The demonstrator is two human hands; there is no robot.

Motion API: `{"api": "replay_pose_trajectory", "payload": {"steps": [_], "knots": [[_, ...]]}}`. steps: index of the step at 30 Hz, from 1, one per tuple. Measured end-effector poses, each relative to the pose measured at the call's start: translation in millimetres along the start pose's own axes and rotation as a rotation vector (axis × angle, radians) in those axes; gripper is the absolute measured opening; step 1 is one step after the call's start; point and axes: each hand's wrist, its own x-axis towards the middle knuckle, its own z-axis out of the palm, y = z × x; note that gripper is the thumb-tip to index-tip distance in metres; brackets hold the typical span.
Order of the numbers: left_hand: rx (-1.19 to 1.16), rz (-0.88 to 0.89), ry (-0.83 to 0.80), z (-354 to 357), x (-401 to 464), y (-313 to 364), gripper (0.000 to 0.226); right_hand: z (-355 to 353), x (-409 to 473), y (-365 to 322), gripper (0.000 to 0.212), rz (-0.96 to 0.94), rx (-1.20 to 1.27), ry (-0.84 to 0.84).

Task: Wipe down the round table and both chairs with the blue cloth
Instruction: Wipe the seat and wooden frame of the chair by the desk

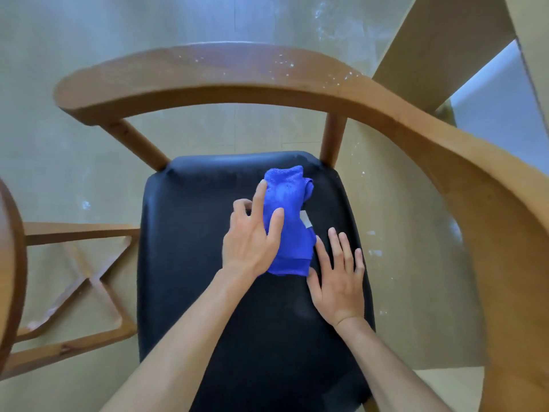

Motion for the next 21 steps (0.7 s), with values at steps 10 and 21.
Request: {"api": "replay_pose_trajectory", "payload": {"steps": [10, 21], "knots": [[0.565, 0.033, -0.036, -24, -44, -124, 0.065, -52, 85, -111, 0.069, 0.210, 0.285, 0.123], [0.578, 0.104, 0.114, -4, -40, -148, 0.063, -23, 73, -96, 0.051, -0.011, 0.019, 0.278]]}}
